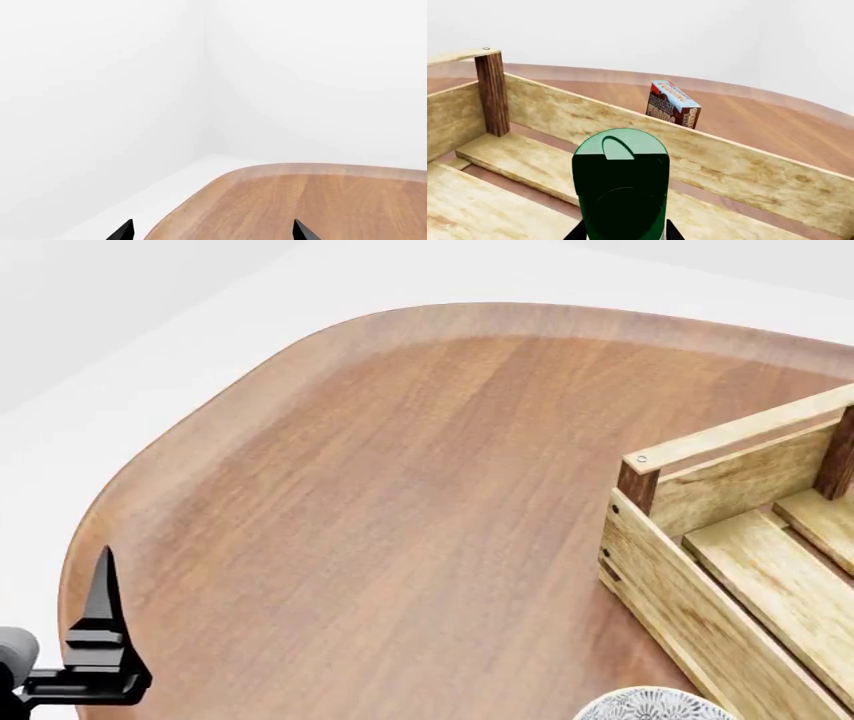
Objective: Pick up the salad dressing and put it in the tray.
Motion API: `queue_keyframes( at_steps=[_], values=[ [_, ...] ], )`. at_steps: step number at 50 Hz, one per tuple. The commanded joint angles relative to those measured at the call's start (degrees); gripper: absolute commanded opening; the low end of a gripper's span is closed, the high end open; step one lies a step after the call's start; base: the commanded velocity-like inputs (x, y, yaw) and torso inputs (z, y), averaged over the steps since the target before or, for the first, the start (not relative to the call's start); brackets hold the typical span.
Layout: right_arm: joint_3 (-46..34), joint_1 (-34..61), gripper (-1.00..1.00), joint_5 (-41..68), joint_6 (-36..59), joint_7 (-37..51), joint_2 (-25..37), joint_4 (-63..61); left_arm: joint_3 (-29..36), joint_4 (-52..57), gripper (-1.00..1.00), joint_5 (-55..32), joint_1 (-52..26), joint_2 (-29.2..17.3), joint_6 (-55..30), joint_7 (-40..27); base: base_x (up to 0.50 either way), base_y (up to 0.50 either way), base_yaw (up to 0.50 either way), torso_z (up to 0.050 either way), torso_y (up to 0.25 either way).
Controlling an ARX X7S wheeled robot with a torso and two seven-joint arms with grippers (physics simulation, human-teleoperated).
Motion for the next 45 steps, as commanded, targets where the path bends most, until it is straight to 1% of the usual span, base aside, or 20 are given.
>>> queue_keyframes(
  at_steps=[1,7,33,34,45],
  values=[
    [-0.52,3.81,-1.0,-2.88,-7.17,-0.65,-0.45,10.39,0.27,0.0,1.0,0.01,-0.16,-0.15,-0.03,-0.15,0.0,0.0,0.0,0.0,0.0],
    [-0.03,4.09,-1.0,-3.13,-9.9,-0.78,-0.75,13.39,0.41,-0.21,1.0,0.06,-0.02,-0.15,0.21,-0.21,0.0,0.0,0.0,0.0,0.0],
    [5.2,1.85,-1.0,-6.65,-10.38,-1.33,-2.0,13.52,1.0,-0.8,1.0,0.57,0.41,-0.4,1.29,-0.45,0.0,0.0,0.0,0.0,0.0],
    [5.34,1.78,1.0,-6.91,-10.42,-1.18,-1.99,13.52,1.03,-0.79,1.0,0.57,0.42,-0.4,1.3,-0.47,0.0,0.0,0.0,0.0,0.0],
    [6.7,1.16,1.0,-8.73,-10.73,-0.46,-1.93,13.52,1.13,-0.82,1.0,0.52,0.47,-0.53,1.46,-0.6,0.0,0.0,0.0,0.0,0.0]
  ],
)
